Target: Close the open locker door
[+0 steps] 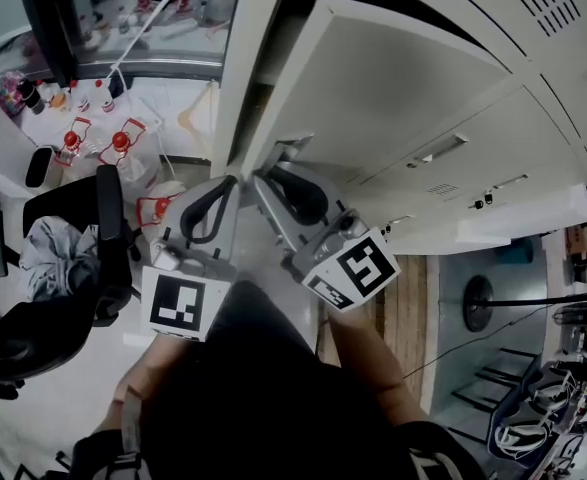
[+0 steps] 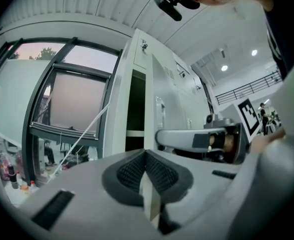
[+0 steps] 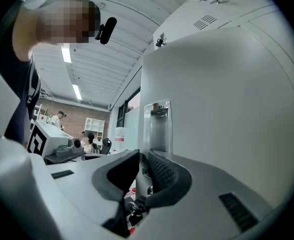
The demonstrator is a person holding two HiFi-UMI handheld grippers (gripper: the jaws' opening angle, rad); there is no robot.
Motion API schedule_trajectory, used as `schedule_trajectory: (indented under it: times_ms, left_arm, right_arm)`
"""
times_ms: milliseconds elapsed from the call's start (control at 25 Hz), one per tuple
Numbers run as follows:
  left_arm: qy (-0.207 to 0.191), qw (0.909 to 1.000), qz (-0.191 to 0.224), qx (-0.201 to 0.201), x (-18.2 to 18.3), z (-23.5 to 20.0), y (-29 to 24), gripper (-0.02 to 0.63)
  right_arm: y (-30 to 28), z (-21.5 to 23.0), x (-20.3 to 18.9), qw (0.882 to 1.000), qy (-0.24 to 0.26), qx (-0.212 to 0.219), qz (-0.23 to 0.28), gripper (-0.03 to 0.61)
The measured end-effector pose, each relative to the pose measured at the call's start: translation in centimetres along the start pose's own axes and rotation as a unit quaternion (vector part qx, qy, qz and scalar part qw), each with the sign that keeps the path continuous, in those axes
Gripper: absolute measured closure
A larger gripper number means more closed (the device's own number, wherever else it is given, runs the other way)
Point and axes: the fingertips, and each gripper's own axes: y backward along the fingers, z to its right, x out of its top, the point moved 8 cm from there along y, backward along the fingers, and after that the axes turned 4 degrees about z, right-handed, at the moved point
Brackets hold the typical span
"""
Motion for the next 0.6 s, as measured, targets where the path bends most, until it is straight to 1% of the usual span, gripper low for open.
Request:
schedule_trajectory:
  times_ms: [280, 400, 600]
  left_arm:
    - [-0.006, 1.0000, -0.001, -0.001, -0.2, -0.3, -0.5, 0.612]
    - [-0.002, 1.0000, -0.002, -0.003, -0.3, -0.3, -0.8, 0.612]
    - [-0.004, 1.0000, 0.005, -0.001, -0.3, -0.6, -1.2, 0.612]
  right_arm:
    - [-0.7, 0.4, 0.0, 1.000, 0.001, -0.012, -0.002, 0.517]
    - [-0.9, 0.6, 0.0, 1.000, 0.001, -0.019, -0.002, 0.518]
    - [-1.4, 0.8, -0.1, 1.000, 0.001, -0.027, -0.002, 0.520]
